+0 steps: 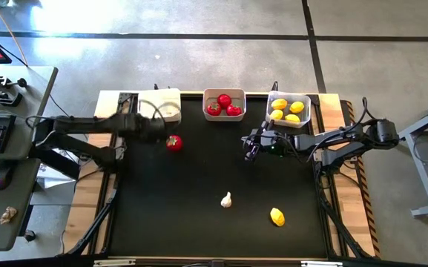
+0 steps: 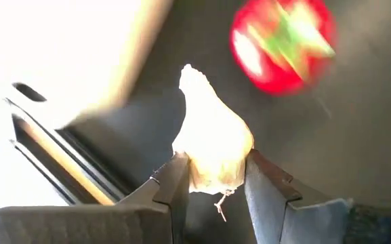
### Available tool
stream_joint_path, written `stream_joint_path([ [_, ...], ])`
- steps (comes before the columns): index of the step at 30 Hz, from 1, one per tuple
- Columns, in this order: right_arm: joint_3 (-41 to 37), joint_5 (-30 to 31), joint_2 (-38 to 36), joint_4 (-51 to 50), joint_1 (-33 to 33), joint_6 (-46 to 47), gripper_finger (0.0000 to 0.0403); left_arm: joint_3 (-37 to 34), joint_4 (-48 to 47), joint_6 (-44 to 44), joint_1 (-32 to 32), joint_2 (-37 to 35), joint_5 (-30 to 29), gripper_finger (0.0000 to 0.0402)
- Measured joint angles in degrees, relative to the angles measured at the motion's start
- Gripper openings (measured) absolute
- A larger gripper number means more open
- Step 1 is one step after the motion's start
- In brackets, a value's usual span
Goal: Sort produce into baskets
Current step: Put the left garlic into the white bin
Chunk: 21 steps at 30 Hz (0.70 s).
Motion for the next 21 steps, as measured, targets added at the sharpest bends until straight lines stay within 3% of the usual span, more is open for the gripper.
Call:
stream_joint_path([
  [6,0.00,0.00,0.00,-0.03,0.00,-0.02,0.0006,0.00,14.70,14.03,15.23,1.60,-2.48,0.0097],
  [11,0.00,0.00,0.00,-0.80,0.00,0.11,0.0006,0.00,19.58,23.15,25.73,5.88,-3.72,0.0097],
  [16,0.00,0.02,0.00,-0.85,0.00,0.11,0.0006,-0.02,21.18,32.38,31.04,10.90,-7.76,0.0097],
  [21,0.00,0.02,0.00,-0.85,0.00,0.11,0.0006,-0.04,21.33,33.47,32.83,14.85,-9.98,0.0103],
])
